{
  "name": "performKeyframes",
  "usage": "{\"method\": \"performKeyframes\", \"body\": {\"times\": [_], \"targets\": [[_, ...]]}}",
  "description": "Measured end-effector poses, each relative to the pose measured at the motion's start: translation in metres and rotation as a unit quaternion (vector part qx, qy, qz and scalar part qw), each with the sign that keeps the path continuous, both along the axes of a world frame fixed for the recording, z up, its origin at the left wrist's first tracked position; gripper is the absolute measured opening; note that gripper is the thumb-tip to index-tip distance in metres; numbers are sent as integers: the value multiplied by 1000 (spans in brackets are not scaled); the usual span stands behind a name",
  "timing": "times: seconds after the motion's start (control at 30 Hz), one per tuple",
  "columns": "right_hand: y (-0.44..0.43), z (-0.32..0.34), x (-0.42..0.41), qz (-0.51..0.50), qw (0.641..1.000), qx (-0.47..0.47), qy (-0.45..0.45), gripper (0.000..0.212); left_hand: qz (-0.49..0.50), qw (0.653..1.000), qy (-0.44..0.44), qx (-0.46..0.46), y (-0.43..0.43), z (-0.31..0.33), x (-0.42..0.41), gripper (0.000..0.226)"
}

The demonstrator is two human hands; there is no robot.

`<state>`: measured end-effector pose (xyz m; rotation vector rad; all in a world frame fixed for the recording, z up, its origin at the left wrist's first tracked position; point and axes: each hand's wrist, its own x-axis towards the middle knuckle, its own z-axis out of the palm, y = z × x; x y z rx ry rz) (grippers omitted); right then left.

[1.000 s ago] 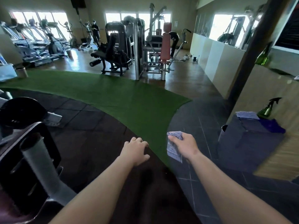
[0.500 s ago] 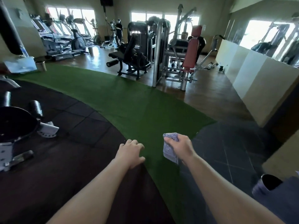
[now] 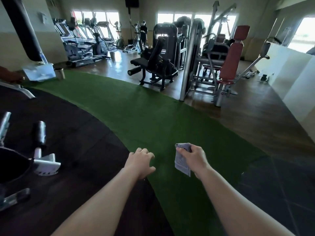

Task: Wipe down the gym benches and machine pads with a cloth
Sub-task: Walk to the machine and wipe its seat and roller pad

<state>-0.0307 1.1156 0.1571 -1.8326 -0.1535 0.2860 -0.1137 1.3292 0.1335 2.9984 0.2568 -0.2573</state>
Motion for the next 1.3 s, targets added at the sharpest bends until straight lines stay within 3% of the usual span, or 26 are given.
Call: {"method": "performKeyframes", "body": {"times": [0.2,0.53,1.1,1.3], "targets": [[95,-7,171,21,1000,-13,-7,8,24,1000,-6,6,92,-3,160,59],[300,0,440,147,987,-60,-36,19,141,990,-24,-16,261,-5,380,57],[737,-14,739,247,968,-42,-7,18,253,967,-7,15,664,-15,644,55],[915,-22,842,318,946,-52,-41,19,327,944,-39,24,813,-26,721,54]]}}
